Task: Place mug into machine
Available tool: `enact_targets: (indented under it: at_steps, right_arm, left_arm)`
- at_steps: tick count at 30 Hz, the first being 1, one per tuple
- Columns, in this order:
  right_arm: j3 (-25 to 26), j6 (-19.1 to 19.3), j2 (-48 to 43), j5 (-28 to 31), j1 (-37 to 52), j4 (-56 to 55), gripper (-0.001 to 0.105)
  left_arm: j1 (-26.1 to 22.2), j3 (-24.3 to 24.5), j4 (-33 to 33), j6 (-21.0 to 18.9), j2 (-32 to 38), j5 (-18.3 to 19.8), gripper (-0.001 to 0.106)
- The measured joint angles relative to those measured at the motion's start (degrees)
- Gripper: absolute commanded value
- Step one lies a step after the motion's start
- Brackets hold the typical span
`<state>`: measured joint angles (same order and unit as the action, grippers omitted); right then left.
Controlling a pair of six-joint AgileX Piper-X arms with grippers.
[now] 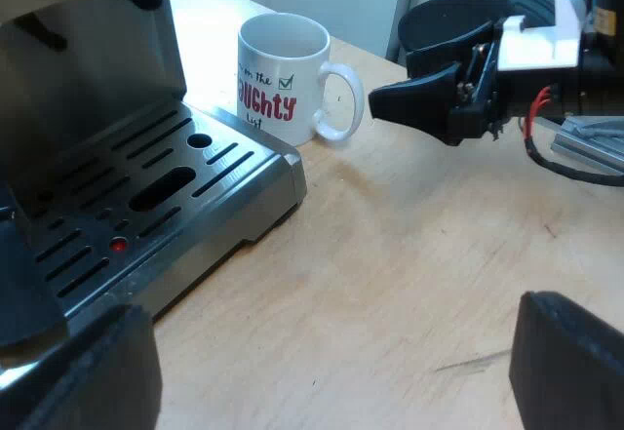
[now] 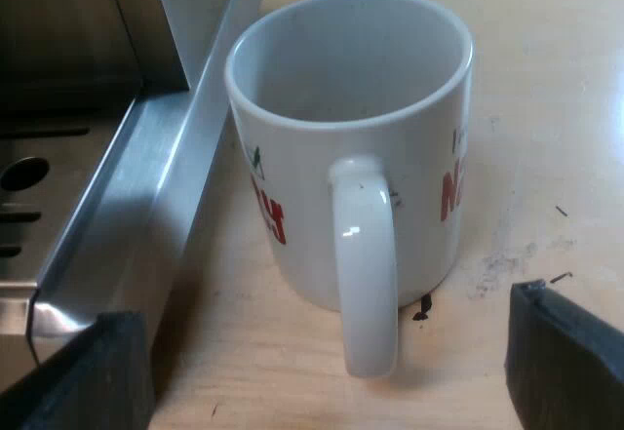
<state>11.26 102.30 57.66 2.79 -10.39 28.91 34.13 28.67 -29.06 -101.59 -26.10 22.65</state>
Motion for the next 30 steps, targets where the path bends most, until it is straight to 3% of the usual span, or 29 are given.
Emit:
enact_targets:
  at_steps: [10,24,30]
  right_arm:
    - [0.0,0.0,12.0,3.1,0.0,11.9,0.077]
    - [8.2,-0.3,23.2,3.4,0.0,14.2,0.077]
    - [8.7,-0.3,24.5,3.4,0.0,14.2,0.073]
  left_arm:
    - [0.0,0.0,0.0,0.0,0.0,0.0,0.079]
    - [0.0,0.0,0.0,0.0,0.0,0.0,0.079]
    - [0.0,0.0,0.0,0.0,0.0,0.0,0.079]
